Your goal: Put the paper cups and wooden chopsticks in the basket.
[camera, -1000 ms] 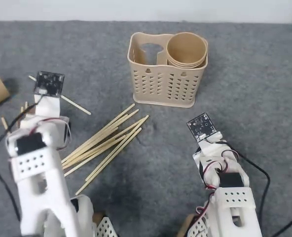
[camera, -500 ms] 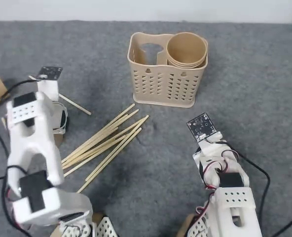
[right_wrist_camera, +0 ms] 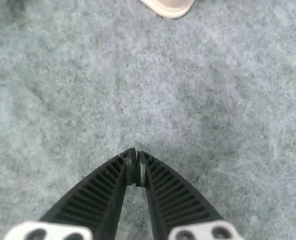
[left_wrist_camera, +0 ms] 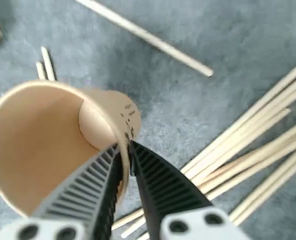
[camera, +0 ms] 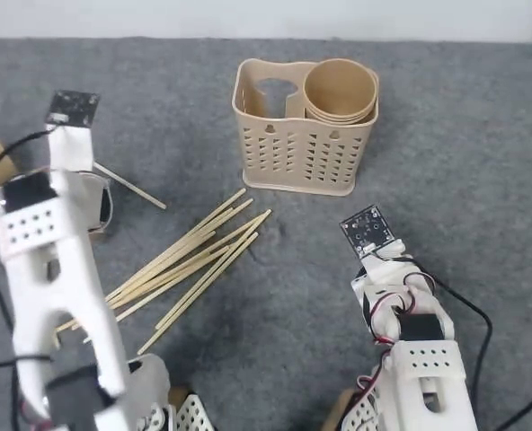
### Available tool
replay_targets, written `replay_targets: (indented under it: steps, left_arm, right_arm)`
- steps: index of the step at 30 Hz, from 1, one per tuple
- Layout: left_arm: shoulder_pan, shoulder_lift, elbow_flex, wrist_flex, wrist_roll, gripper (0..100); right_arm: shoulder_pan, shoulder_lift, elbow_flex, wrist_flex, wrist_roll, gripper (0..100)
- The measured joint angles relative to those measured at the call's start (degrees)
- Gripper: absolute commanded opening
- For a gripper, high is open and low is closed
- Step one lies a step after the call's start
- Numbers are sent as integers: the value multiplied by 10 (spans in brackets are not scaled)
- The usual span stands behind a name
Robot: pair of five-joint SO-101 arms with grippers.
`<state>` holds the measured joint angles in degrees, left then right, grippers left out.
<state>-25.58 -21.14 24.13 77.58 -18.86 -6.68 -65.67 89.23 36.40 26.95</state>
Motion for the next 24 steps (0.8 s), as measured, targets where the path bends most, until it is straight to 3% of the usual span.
replay_targets:
  steps: [6,13,19,24]
  left_arm:
    - [60,-58,-55,71,3,13]
    - [140,-50,-279,183,91,13]
    - [237,85,-512,211,183,13]
    - [330,211,-692,212,200,13]
  right_arm:
    - [0,0,0,0,0,7]
    - [0,0,0,0,0,7]
    - [0,0,0,0,0,7]
    - [0,0,0,0,0,7]
